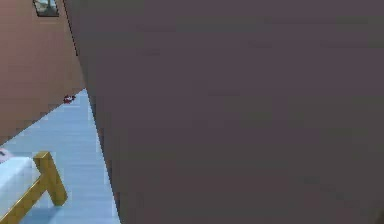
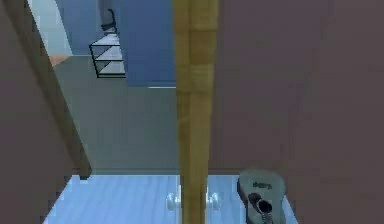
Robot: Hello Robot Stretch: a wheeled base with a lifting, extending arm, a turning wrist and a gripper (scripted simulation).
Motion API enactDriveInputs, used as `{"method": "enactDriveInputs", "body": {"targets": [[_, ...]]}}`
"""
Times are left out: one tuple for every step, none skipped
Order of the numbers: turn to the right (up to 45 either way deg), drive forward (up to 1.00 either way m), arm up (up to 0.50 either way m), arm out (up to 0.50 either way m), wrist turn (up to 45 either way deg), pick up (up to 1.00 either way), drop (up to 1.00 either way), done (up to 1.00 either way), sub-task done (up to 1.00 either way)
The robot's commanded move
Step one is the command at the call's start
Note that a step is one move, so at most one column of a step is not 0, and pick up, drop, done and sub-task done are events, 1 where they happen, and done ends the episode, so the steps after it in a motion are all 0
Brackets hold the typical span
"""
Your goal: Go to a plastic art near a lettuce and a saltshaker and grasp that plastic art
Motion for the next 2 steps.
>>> {"method": "enactDriveInputs", "body": {"targets": [[30.0, 0.0, 0.0, 0.0, 0.0, 0.0, 0.0, 0.0, 0.0], [0.0, 0.45, 0.0, 0.0, 0.0, 0.0, 0.0, 0.0, 0.0]]}}
